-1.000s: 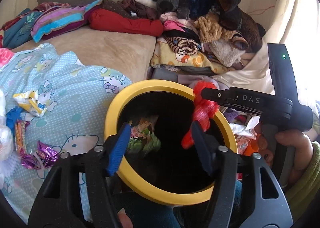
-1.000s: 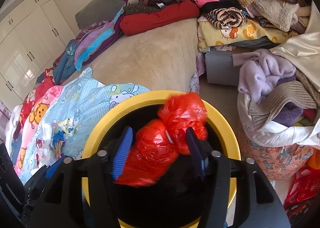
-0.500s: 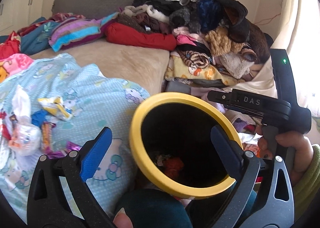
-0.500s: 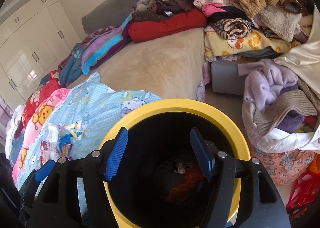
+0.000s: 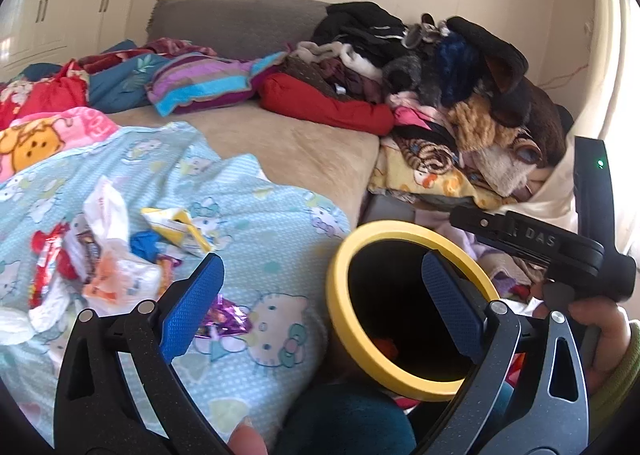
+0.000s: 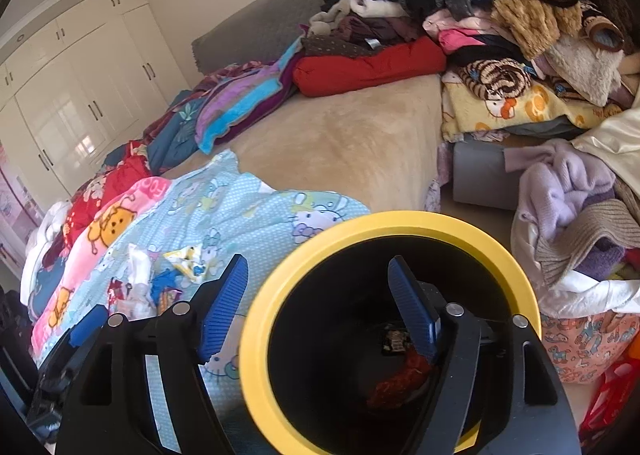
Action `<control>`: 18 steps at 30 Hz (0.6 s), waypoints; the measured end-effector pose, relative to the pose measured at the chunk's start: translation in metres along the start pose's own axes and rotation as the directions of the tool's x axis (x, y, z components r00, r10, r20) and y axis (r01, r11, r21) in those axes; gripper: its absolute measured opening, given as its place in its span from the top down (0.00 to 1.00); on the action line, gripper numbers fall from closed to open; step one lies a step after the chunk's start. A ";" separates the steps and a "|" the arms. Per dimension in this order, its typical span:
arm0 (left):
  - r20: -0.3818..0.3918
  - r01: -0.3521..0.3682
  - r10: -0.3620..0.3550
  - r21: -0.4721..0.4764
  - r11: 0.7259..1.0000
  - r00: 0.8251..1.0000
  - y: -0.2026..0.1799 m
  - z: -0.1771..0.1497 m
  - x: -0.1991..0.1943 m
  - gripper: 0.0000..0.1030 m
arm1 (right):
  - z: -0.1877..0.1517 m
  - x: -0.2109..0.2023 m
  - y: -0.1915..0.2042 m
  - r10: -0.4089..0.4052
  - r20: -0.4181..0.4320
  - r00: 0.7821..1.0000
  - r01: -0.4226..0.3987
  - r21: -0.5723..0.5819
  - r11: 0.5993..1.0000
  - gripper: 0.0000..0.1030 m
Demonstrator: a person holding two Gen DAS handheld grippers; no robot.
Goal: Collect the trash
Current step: 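Move both tools back over the remaining wrappers on the blanket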
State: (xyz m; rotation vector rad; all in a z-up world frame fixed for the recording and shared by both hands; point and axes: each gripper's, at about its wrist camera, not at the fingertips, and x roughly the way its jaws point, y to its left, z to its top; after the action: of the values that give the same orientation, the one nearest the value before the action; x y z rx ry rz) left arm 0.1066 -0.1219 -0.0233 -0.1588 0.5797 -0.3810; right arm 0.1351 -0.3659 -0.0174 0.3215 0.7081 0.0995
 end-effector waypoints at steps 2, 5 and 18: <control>0.011 -0.015 0.015 -0.014 1.000 1.000 0.007 0.001 -0.004 0.12 | -0.001 -0.001 0.007 0.012 0.002 1.000 -0.012 -0.011 1.000 0.30; 0.028 -0.036 0.036 -0.026 0.999 0.999 0.015 0.003 -0.010 0.12 | -0.003 -0.001 0.017 0.025 0.002 1.000 -0.025 -0.026 0.999 0.30; 0.081 -0.107 0.114 -0.079 0.991 0.990 0.050 0.006 -0.033 0.12 | -0.017 0.002 0.063 0.086 -0.016 0.996 -0.088 -0.112 0.990 0.30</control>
State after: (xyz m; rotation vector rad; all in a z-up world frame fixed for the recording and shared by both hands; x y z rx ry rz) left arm 0.0997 -0.0623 -0.0140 -0.2130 0.5160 -0.2438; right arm 0.1271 -0.3018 -0.0107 0.2441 0.6972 0.2235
